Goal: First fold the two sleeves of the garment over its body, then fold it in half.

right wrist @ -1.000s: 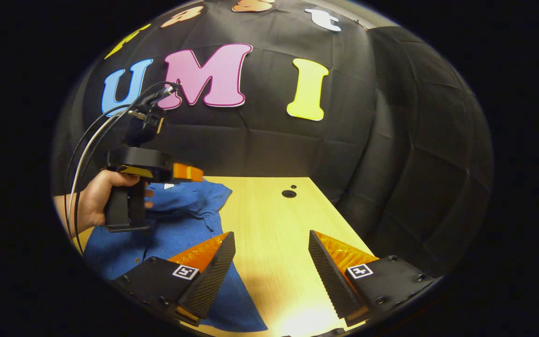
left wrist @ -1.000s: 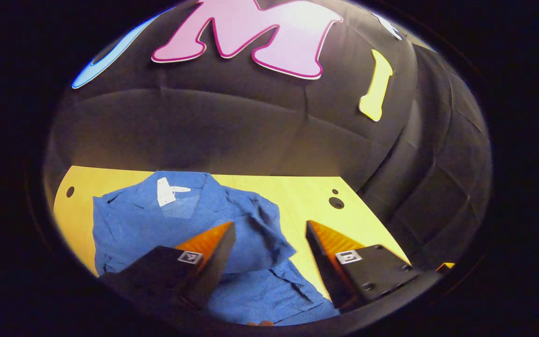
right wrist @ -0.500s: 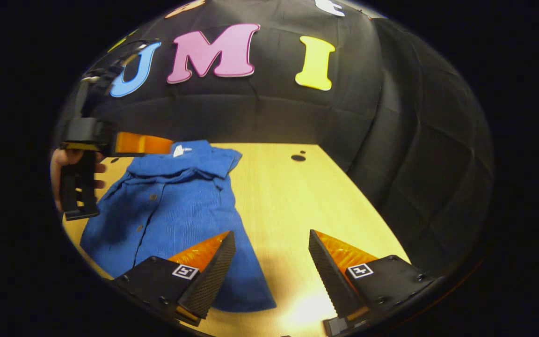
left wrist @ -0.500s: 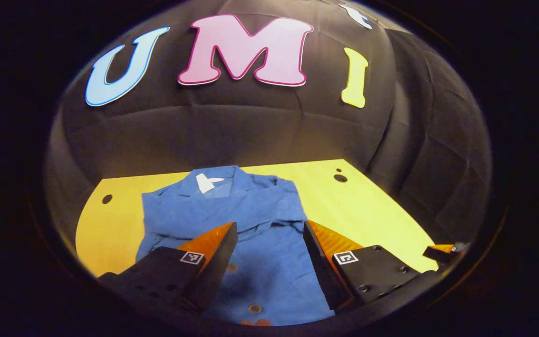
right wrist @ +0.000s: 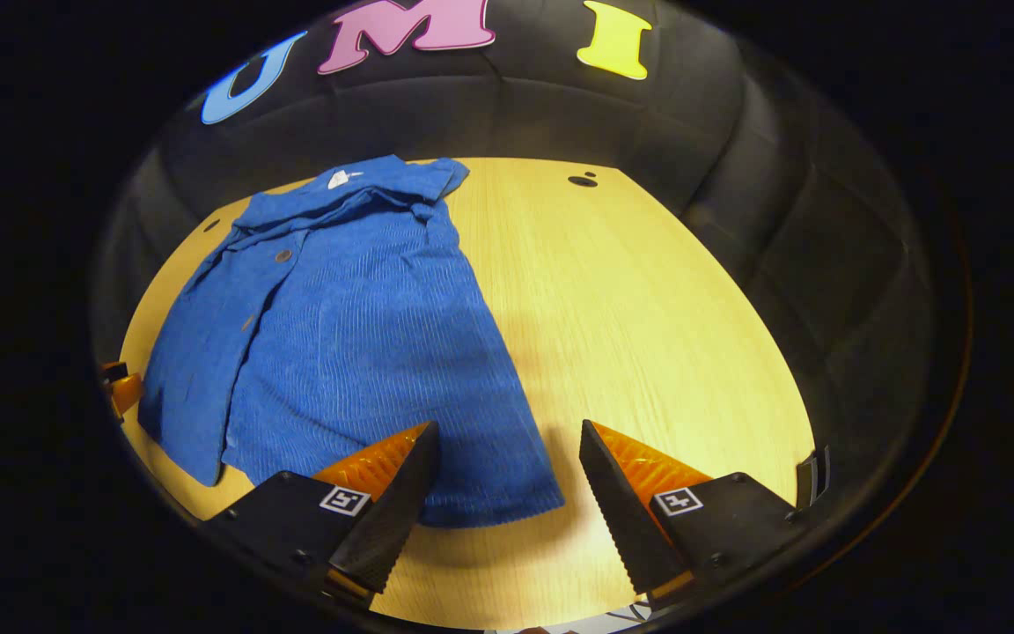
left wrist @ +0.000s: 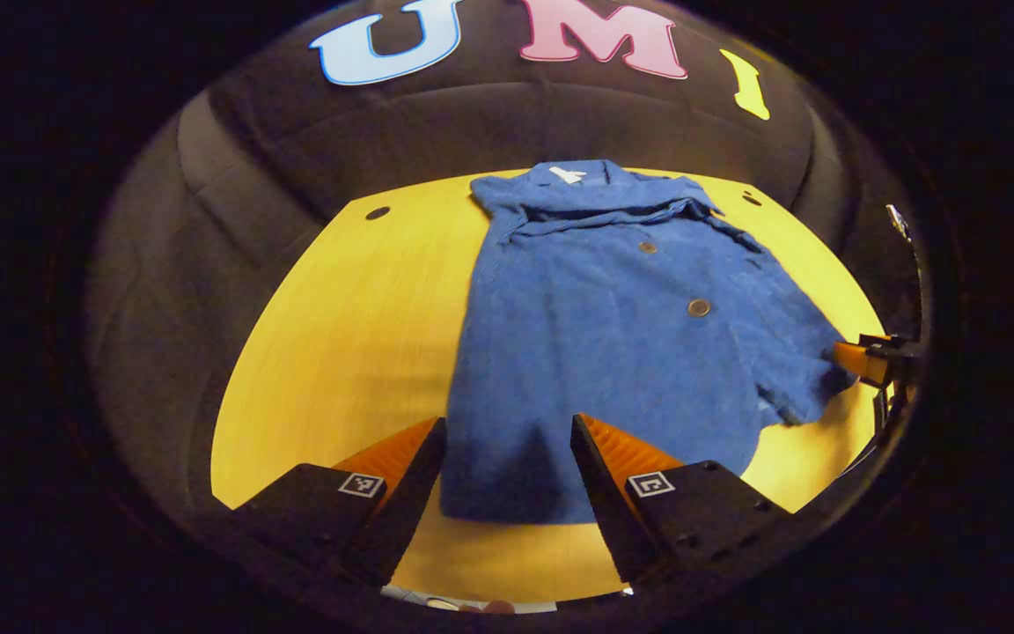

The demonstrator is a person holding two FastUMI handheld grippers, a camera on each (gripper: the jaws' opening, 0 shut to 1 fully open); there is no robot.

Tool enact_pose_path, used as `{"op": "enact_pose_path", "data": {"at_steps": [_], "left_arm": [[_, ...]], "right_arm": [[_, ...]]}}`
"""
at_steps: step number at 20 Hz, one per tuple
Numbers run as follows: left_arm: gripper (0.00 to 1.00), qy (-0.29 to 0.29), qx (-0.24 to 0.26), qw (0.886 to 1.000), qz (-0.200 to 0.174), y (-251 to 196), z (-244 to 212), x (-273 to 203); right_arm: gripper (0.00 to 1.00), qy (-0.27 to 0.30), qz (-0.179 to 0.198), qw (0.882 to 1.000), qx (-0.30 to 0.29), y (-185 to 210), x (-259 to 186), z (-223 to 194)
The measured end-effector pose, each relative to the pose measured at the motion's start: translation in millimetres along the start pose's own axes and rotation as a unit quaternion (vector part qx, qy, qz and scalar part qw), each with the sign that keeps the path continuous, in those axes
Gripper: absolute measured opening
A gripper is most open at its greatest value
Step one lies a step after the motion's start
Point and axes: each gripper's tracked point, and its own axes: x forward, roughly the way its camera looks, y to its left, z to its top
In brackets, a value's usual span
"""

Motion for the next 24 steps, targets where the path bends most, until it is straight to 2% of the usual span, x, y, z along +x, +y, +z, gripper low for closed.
{"op": "enact_pose_path", "data": {"at_steps": [3,5,8,10,11,12,13,14,15,16,17,18,19,20,21,22,24], "left_arm": [[0.83,0.030,-0.024,0.999,-0.011,5.5,-32.6,3.3],[0.83,0.022,-0.033,0.999,-0.017,0.5,-27.2,3.2],[0.83,0.031,-0.025,0.999,-0.035,-10.3,-28.9,6.0],[0.78,0.037,-0.042,0.997,-0.061,-27.6,-23.8,7.5],[0.70,0.039,-0.046,0.996,-0.060,-33.4,-21.1,10.0],[0.62,0.038,-0.044,0.996,-0.062,-39.8,-18.8,10.6],[0.45,0.037,-0.041,0.996,-0.065,-46.3,-16.0,11.6],[0.35,0.032,-0.040,0.997,-0.063,-51.3,-12.4,12.8],[0.14,0.033,-0.040,0.997,-0.056,-54.1,-10.7,14.3],[0.07,0.030,-0.033,0.997,-0.065,-60.5,-8.3,14.5],[0.07,0.029,-0.027,0.996,-0.076,-65.9,-7.9,13.0],[0.06,0.029,-0.028,0.996,-0.076,-67.8,-6.6,11.0],[0.00,0.032,-0.032,0.995,-0.084,-71.9,-4.8,14.9],[0.00,0.033,-0.032,0.993,-0.109,-77.9,-3.5,13.2],[0.00,0.034,-0.041,0.992,-0.116,-79.3,-2.6,11.1],[0.00,0.038,-0.054,0.990,-0.126,-81.7,-2.7,9.2],[0.00,0.005,-0.070,0.991,-0.113,-74.0,11.9,3.7]], "right_arm": [[1.00,-0.004,-0.008,1.000,0.002,0.9,2.1,-0.1],[0.98,-0.004,-0.008,1.000,0.002,1.4,4.0,0.9],[1.00,0.005,0.003,1.000,0.013,4.3,4.7,-1.6],[0.98,0.014,0.009,0.999,0.028,5.4,7.2,-2.5],[0.97,0.020,0.029,0.998,0.045,13.5,7.4,-3.0],[0.80,0.030,0.033,0.997,0.058,16.6,4.8,-2.3],[0.63,0.026,0.031,0.998,0.056,15.6,6.8,-0.1],[0.61,0.036,0.043,0.997,0.051,20.3,7.3,-3.2],[0.44,0.032,0.046,0.997,0.052,25.0,5.7,-1.5],[0.27,0.035,0.041,0.997,0.051,27.3,6.1,-0.1],[0.10,0.038,0.037,0.998,0.041,27.7,7.9,-0.8],[0.10,0.036,0.037,0.998,0.032,28.8,12.4,-0.7],[0.02,0.039,0.033,0.998,0.025,30.2,7.7,0.5],[0.02,0.039,0.038,0.998,0.012,32.9,9.8,1.4],[0.02,0.043,0.051,0.998,0.008,35.8,6.9,-0.3],[0.02,0.046,0.062,0.997,0.022,38.6,6.7,0.9],[0.01,0.049,0.072,0.995,0.051,38.1,4.6,5.6]]}}
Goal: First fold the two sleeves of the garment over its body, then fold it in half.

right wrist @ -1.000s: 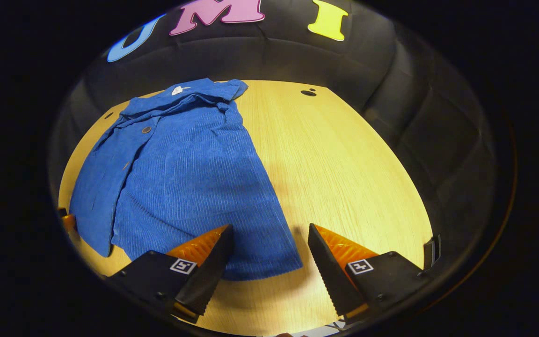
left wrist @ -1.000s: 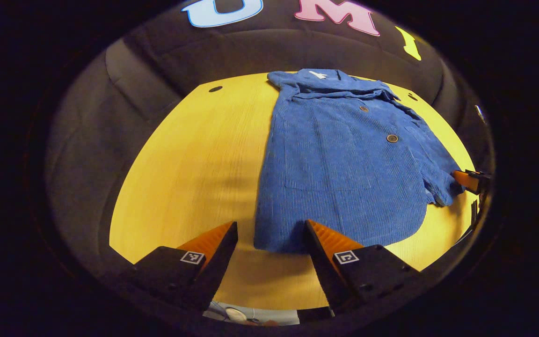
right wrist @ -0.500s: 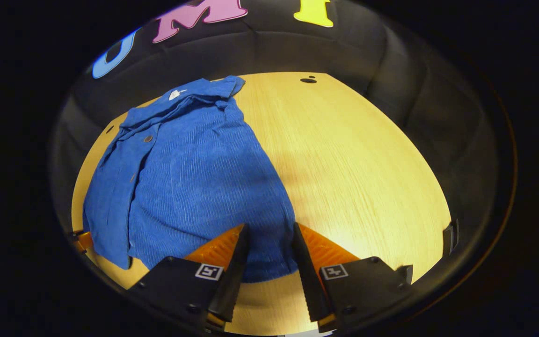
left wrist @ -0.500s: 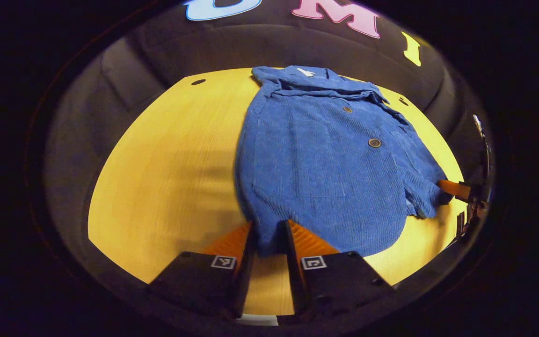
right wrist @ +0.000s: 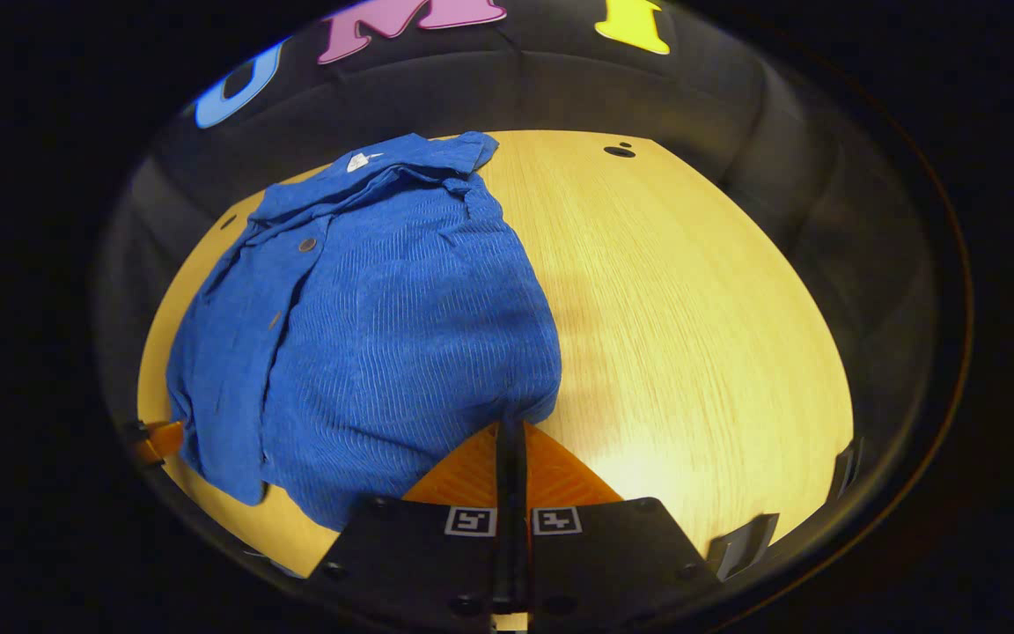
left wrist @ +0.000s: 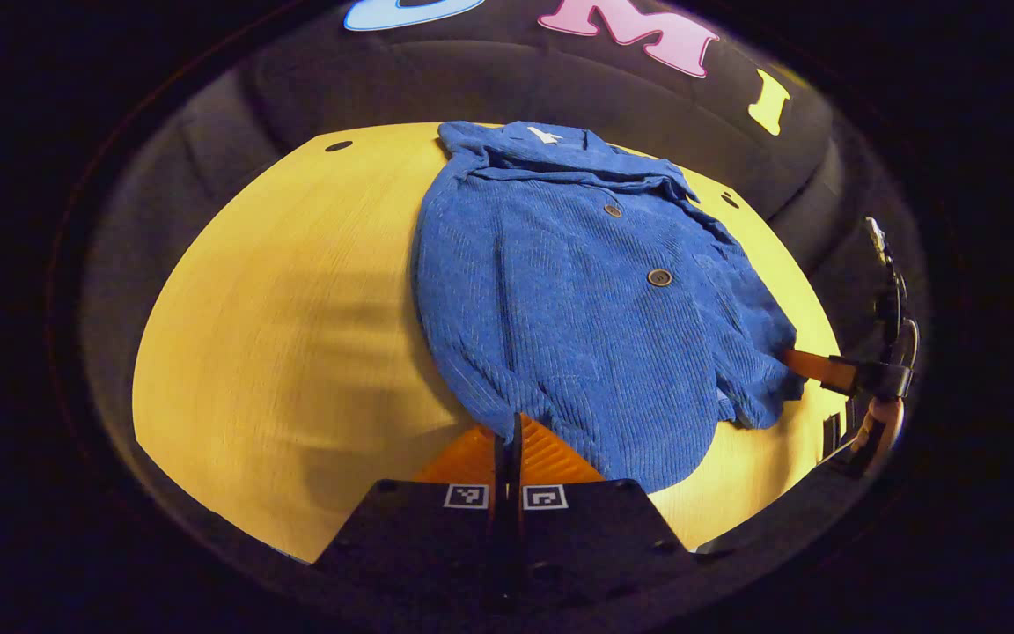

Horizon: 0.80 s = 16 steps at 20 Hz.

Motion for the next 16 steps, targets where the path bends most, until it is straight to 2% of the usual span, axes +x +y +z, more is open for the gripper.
{"op": "enact_pose_path", "data": {"at_steps": [3,8,12,16], "left_arm": [[0.00,-0.017,0.009,1.000,-0.012,-6.8,16.2,-18.5],[0.00,-0.043,0.005,0.998,-0.042,-22.4,61.5,-39.1],[0.00,-0.076,-0.003,0.996,-0.051,-24.4,117.0,-39.9],[0.00,-0.116,0.012,0.992,-0.050,-18.7,188.4,-31.8]], "right_arm": [[0.01,-0.019,0.016,1.000,0.007,11.1,-13.2,17.3],[0.01,-0.087,0.051,0.995,-0.017,45.2,-42.5,94.7],[0.01,-0.133,0.077,0.988,-0.015,67.9,-47.0,163.5],[0.01,-0.169,0.094,0.981,-0.020,83.7,-36.0,225.5]]}}
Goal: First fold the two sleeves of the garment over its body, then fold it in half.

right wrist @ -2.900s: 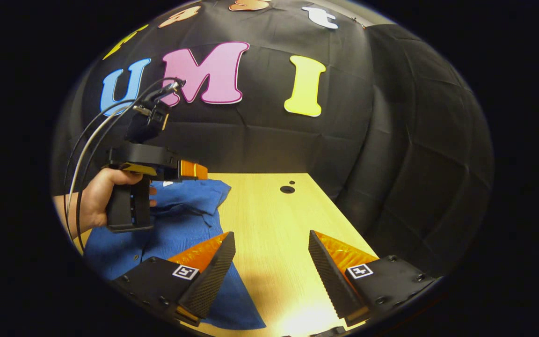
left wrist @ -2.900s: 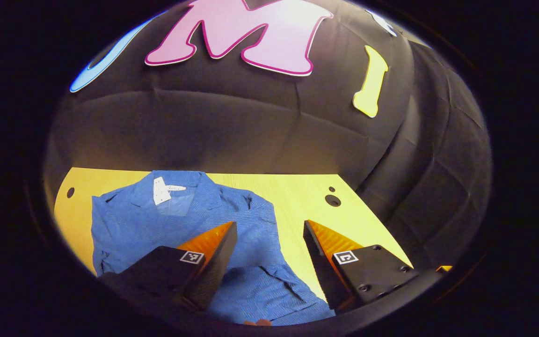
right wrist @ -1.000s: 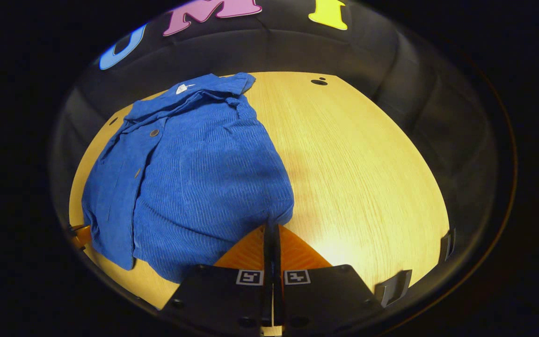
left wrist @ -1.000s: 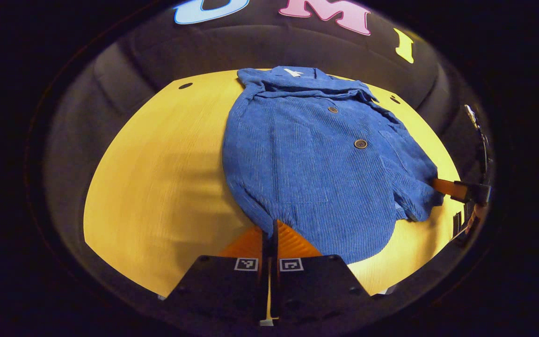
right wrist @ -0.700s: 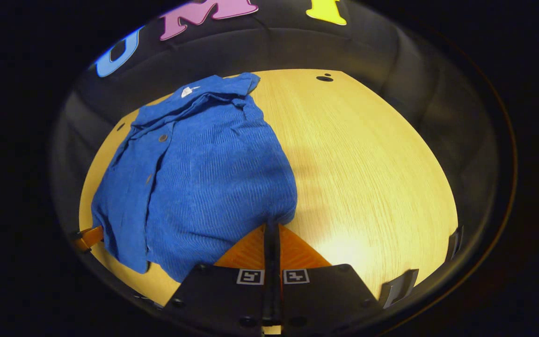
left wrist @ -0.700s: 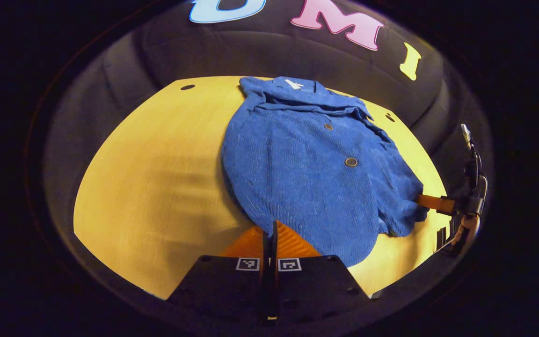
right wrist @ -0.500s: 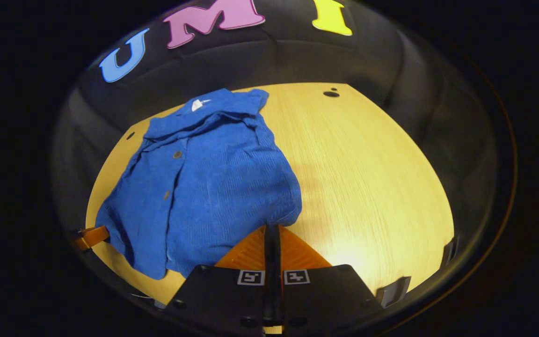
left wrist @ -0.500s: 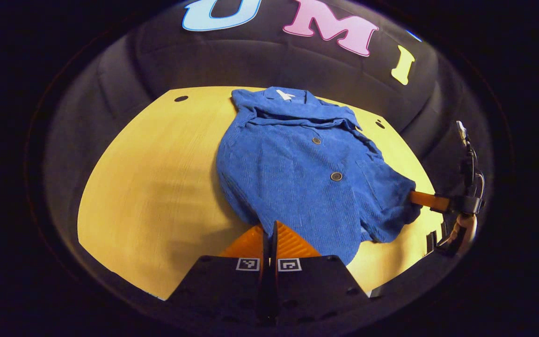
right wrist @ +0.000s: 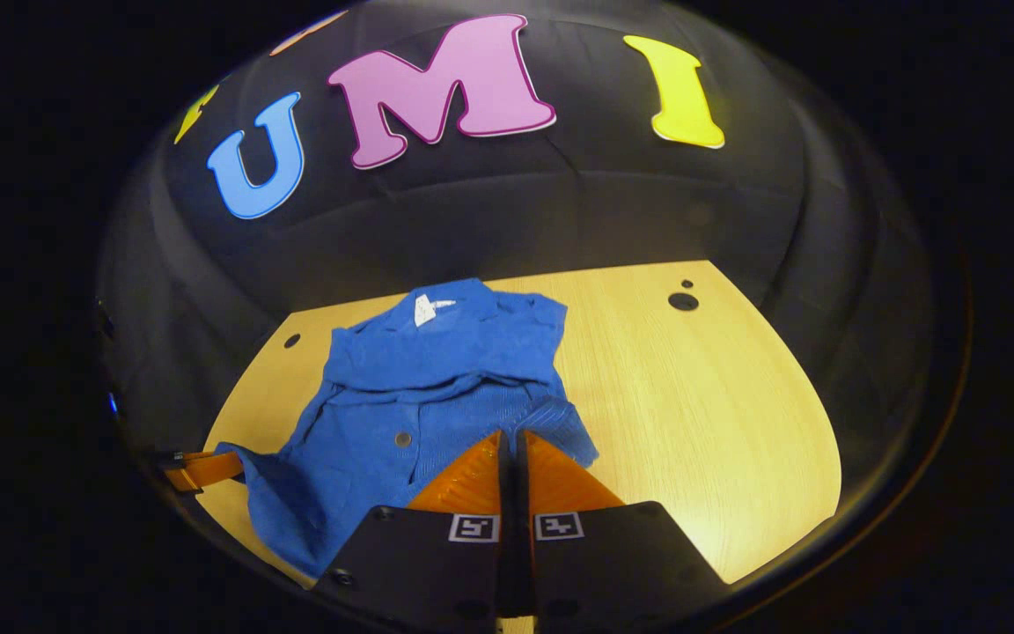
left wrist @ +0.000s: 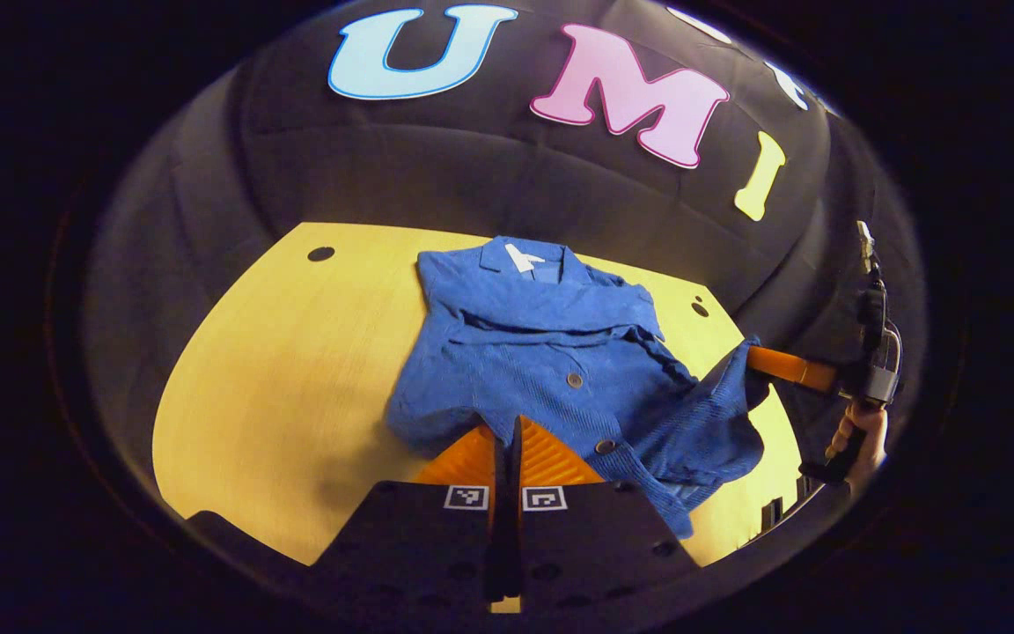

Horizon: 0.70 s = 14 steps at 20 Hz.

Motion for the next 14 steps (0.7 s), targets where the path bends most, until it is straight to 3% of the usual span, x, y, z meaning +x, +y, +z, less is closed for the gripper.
{"op": "enact_pose_path", "data": {"at_steps": [7,12,14], "left_arm": [[0.00,-0.122,0.032,0.992,0.019,34.5,145.6,95.8],[0.00,-0.244,0.064,0.967,0.037,59.8,245.8,189.9],[0.03,-0.255,0.076,0.964,0.023,61.0,261.7,230.3]], "right_arm": [[0.00,-0.091,-0.005,0.996,-0.012,-0.7,91.8,123.6],[0.01,-0.147,-0.039,0.987,-0.057,-0.4,188.0,182.8],[0.11,-0.175,-0.073,0.979,-0.077,-10.3,217.3,194.4]]}}
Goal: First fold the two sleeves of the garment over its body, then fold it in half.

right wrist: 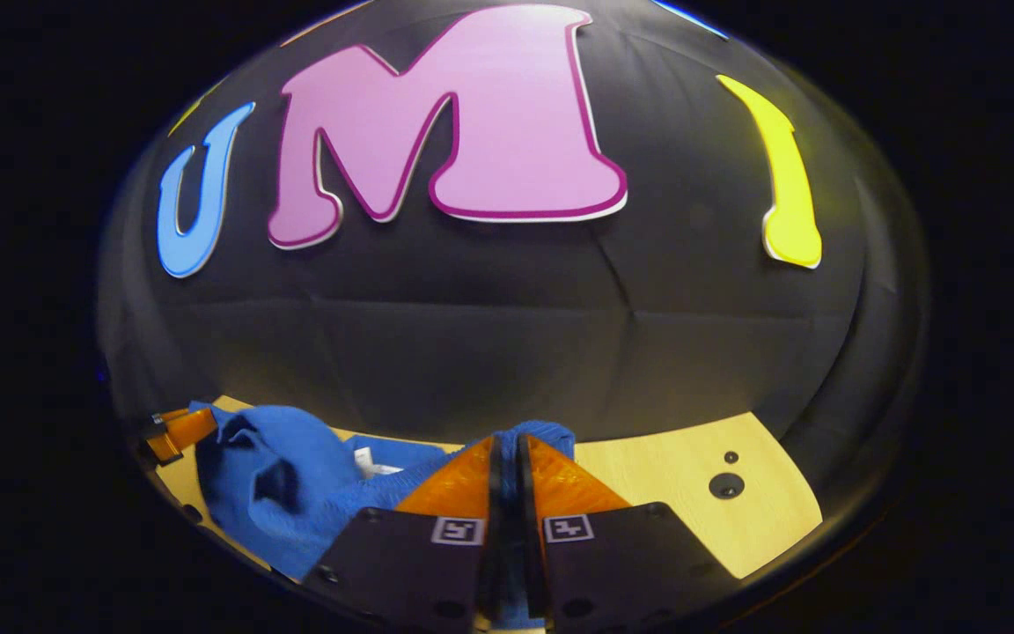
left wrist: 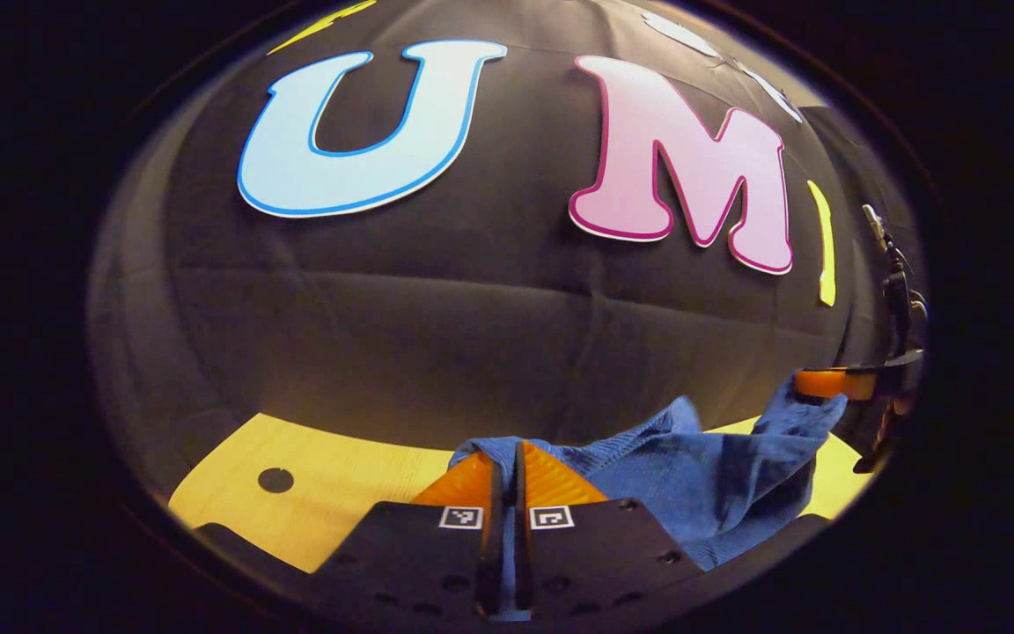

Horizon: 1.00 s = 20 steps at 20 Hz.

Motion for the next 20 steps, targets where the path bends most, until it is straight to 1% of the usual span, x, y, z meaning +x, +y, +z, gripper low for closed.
{"op": "enact_pose_path", "data": {"at_steps": [1,2,3,4,6,7,9,12,15,16,18,19,20], "left_arm": [[0.21,0.008,0.003,1.000,-0.006,-2.1,-12.2,11.8],[0.52,0.014,0.014,1.000,0.008,0.9,-20.6,16.8],[0.83,0.021,0.026,0.999,0.033,8.8,-26.0,18.6],[0.81,0.037,0.029,0.998,0.040,9.5,-30.4,13.0],[0.82,0.028,0.014,0.999,0.032,0.9,-21.4,-0.6],[0.82,0.018,0.004,0.999,0.028,-1.8,-11.4,-6.5],[0.82,0.001,-0.015,1.000,0.018,-9.0,7.3,-22.5],[0.82,-0.024,-0.020,0.999,0.016,-19.5,25.1,-51.2],[0.82,-0.051,-0.011,0.999,0.016,-24.3,37.7,-90.2],[0.82,-0.059,-0.015,0.998,0.013,-27.2,40.4,-105.0],[0.81,-0.073,-0.034,0.997,0.009,-29.8,44.6,-146.1],[0.81,-0.097,-0.044,0.994,0.007,-30.6,52.2,-164.0],[0.81,-0.105,-0.052,0.993,0.003,-32.9,55.6,-181.3]], "right_arm": [[0.40,-0.009,-0.016,1.000,-0.010,-7.5,12.8,-2.4],[0.68,-0.015,-0.024,0.999,-0.018,-11.7,21.6,-3.3],[0.96,-0.011,-0.029,0.999,-0.021,-15.4,24.3,-12.0],[1.00,0.002,-0.029,0.999,-0.023,-17.7,23.3,-18.6],[0.99,0.011,-0.033,0.999,-0.015,-22.6,14.6,-24.7],[1.00,0.004,-0.034,0.999,-0.009,-23.1,6.4,-23.3],[0.99,-0.012,-0.037,0.999,-0.007,-23.8,-11.1,-16.3],[1.00,-0.036,-0.039,0.999,-0.011,-20.7,-40.7,-2.3],[1.00,-0.067,-0.036,0.997,0.001,-10.8,-77.2,16.4],[0.99,-0.078,-0.036,0.996,0.002,-7.1,-92.6,22.3],[1.00,-0.102,-0.033,0.994,0.001,0.7,-126.9,35.1],[1.00,-0.114,-0.033,0.993,-0.005,5.5,-145.9,40.6],[1.00,-0.127,-0.033,0.991,-0.011,9.4,-166.2,46.1]]}}
